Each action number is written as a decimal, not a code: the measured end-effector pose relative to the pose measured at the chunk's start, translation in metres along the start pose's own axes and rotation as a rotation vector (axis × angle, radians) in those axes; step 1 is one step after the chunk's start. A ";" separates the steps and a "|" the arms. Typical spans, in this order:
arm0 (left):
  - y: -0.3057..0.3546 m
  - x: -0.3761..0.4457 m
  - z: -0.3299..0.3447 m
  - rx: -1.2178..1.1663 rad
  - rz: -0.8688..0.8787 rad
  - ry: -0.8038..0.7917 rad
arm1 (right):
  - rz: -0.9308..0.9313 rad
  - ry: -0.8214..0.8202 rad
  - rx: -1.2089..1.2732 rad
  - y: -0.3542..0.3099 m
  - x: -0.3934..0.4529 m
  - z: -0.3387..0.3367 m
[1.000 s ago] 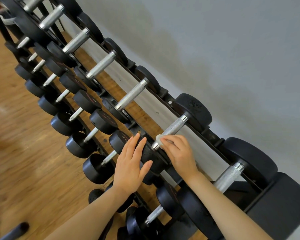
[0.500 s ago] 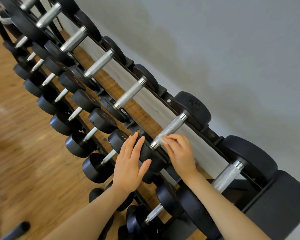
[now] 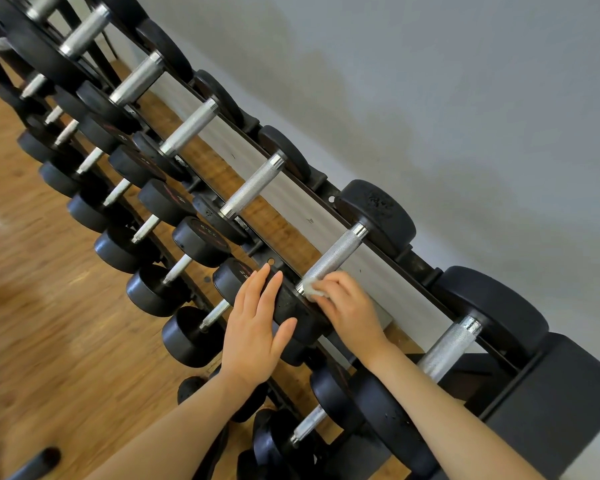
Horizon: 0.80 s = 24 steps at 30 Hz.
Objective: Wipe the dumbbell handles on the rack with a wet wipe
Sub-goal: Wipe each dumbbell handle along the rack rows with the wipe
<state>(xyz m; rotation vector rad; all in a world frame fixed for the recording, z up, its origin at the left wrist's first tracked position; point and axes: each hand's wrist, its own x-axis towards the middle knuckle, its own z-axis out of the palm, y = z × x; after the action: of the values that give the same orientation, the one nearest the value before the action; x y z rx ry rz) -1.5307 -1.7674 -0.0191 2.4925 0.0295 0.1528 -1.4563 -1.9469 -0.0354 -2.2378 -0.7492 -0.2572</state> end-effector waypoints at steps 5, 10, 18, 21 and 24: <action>0.000 0.000 0.000 0.002 -0.005 -0.006 | 0.210 0.157 0.054 0.007 0.003 -0.002; 0.001 0.000 -0.001 -0.006 -0.007 0.003 | 0.066 0.021 0.052 0.001 -0.002 0.000; 0.000 -0.001 0.000 -0.015 -0.006 -0.002 | 0.144 0.215 0.053 0.004 0.005 -0.003; -0.001 -0.001 0.000 -0.005 -0.012 -0.008 | 0.062 0.124 0.014 0.005 0.000 0.001; 0.000 -0.001 -0.001 0.003 -0.028 -0.028 | 0.059 0.094 -0.003 0.004 0.000 0.000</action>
<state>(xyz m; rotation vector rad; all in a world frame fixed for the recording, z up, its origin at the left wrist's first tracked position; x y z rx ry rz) -1.5322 -1.7674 -0.0185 2.4957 0.0526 0.1069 -1.4540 -1.9491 -0.0374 -2.2305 -0.6325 -0.3330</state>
